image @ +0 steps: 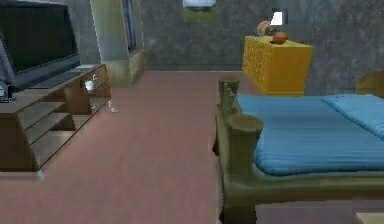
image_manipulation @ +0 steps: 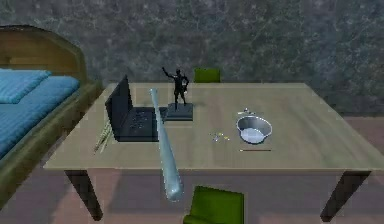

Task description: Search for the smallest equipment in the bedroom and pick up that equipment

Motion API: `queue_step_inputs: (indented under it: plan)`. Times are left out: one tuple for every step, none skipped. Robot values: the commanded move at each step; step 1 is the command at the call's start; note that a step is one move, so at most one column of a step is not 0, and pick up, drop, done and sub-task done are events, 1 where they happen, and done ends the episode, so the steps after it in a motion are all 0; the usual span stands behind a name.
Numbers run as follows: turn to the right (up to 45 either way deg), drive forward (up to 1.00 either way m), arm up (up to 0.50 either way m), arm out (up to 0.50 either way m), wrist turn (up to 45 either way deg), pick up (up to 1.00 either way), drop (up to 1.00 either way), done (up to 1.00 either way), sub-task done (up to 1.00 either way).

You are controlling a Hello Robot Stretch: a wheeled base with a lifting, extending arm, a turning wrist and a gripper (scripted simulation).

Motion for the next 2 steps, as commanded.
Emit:
queue_step_inputs:
  plan:
    - [-42.0,0.00,0.00,0.00,0.0,0.00,0.00,0.00,0.00]
    - [0.0,1.00,0.00,0.00,0.0,0.00,0.00,0.00,0.00]
